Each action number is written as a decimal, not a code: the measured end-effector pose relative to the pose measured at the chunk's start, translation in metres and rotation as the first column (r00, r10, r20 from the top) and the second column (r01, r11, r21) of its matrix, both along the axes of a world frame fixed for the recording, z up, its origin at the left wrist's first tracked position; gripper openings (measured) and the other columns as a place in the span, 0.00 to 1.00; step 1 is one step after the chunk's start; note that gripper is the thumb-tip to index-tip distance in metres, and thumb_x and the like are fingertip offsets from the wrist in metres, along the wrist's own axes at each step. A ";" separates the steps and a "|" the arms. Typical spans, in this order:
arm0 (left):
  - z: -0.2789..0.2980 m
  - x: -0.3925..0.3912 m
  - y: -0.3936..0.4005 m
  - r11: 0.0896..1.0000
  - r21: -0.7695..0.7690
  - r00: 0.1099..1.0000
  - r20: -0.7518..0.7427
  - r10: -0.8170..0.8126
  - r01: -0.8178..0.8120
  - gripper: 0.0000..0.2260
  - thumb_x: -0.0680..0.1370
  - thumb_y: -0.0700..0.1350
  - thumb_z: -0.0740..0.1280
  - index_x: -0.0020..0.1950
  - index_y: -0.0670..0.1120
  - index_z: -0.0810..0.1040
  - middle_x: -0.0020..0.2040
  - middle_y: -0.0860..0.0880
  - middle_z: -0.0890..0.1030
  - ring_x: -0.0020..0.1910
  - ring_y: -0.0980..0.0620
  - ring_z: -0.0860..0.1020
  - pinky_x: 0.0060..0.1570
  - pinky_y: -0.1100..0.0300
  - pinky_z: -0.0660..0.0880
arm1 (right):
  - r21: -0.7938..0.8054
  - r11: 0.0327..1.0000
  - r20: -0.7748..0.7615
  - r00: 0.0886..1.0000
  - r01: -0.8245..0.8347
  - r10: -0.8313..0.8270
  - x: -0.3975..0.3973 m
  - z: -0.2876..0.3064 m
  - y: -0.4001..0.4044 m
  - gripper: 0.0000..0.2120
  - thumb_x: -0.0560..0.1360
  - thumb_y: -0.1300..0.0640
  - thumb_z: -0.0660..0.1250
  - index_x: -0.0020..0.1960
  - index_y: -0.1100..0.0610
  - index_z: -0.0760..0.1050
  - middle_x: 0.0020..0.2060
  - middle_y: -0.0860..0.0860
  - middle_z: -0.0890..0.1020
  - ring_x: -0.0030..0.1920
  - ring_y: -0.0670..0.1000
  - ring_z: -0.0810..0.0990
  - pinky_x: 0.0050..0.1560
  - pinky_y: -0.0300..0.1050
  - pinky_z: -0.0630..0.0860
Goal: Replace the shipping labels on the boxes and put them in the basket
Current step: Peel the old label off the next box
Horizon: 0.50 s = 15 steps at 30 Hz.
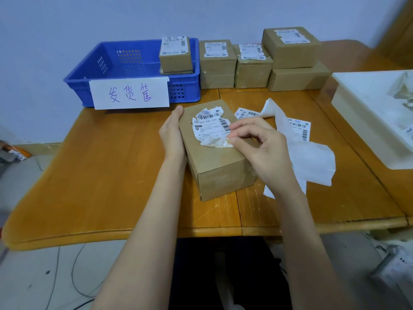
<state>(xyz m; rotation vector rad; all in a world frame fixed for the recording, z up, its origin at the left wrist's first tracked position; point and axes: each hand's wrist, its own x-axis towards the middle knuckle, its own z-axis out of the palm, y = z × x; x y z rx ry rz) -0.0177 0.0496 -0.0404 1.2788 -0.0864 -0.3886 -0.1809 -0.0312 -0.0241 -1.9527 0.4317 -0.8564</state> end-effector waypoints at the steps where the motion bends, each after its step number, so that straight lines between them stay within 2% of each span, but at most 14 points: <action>1: -0.001 0.002 -0.001 1.000 -0.018 1.000 -0.008 0.008 -0.008 0.11 0.78 0.51 0.68 0.45 0.44 0.81 0.45 0.44 0.83 0.42 0.49 0.79 0.45 0.55 0.77 | 0.025 1.000 -0.005 1.000 -0.018 0.018 0.000 0.002 0.000 0.05 0.74 0.64 0.71 0.45 0.57 0.84 0.51 0.46 0.82 0.56 0.41 0.78 0.59 0.37 0.72; 3: -0.002 0.004 -0.001 0.999 -0.026 1.000 -0.009 -0.019 0.018 0.10 0.79 0.50 0.68 0.43 0.45 0.81 0.40 0.48 0.83 0.38 0.51 0.80 0.40 0.59 0.76 | 0.070 0.996 -0.039 0.998 -0.053 0.056 -0.002 0.005 -0.001 0.06 0.76 0.61 0.69 0.46 0.56 0.85 0.53 0.44 0.82 0.58 0.41 0.77 0.62 0.41 0.71; 5: -0.002 0.006 0.000 0.999 -0.017 1.000 -0.014 -0.027 0.027 0.09 0.79 0.50 0.68 0.43 0.46 0.81 0.40 0.49 0.84 0.38 0.52 0.80 0.40 0.60 0.77 | 0.173 0.981 -0.033 0.994 -0.093 0.100 -0.008 0.010 -0.005 0.12 0.79 0.55 0.63 0.46 0.53 0.85 0.55 0.43 0.82 0.61 0.40 0.76 0.64 0.45 0.70; 7: -0.004 0.007 0.000 0.999 -0.015 0.999 -0.012 -0.036 0.036 0.09 0.79 0.50 0.68 0.44 0.46 0.82 0.42 0.48 0.84 0.40 0.51 0.80 0.43 0.58 0.77 | 0.189 0.974 -0.021 0.991 -0.123 0.129 -0.014 0.013 -0.008 0.14 0.76 0.49 0.62 0.46 0.53 0.85 0.56 0.44 0.81 0.63 0.43 0.75 0.64 0.47 0.71; 11: -0.005 0.009 0.001 0.999 -0.013 0.999 -0.021 -0.047 0.047 0.09 0.78 0.51 0.69 0.45 0.46 0.83 0.44 0.46 0.85 0.43 0.48 0.81 0.49 0.53 0.78 | 0.073 0.995 -0.001 0.998 -0.067 0.067 -0.013 0.006 -0.004 0.06 0.69 0.58 0.69 0.42 0.58 0.83 0.54 0.46 0.82 0.59 0.45 0.79 0.62 0.49 0.76; 13: -0.005 0.011 0.001 0.999 0.004 0.999 -0.017 -0.049 0.049 0.09 0.79 0.50 0.69 0.43 0.46 0.82 0.41 0.48 0.84 0.42 0.50 0.81 0.47 0.55 0.77 | 0.020 0.999 -0.009 0.999 -0.045 0.045 -0.011 0.002 -0.005 0.02 0.70 0.61 0.72 0.41 0.58 0.83 0.53 0.46 0.82 0.58 0.46 0.79 0.62 0.50 0.76; 15: -0.005 0.012 0.001 0.999 0.015 0.999 -0.004 -0.050 0.050 0.09 0.79 0.50 0.69 0.42 0.47 0.82 0.40 0.49 0.84 0.41 0.51 0.81 0.45 0.56 0.77 | 0.008 1.000 -0.017 1.000 -0.013 0.013 -0.007 0.001 -0.006 0.02 0.72 0.64 0.72 0.42 0.58 0.83 0.52 0.46 0.82 0.57 0.45 0.78 0.60 0.46 0.75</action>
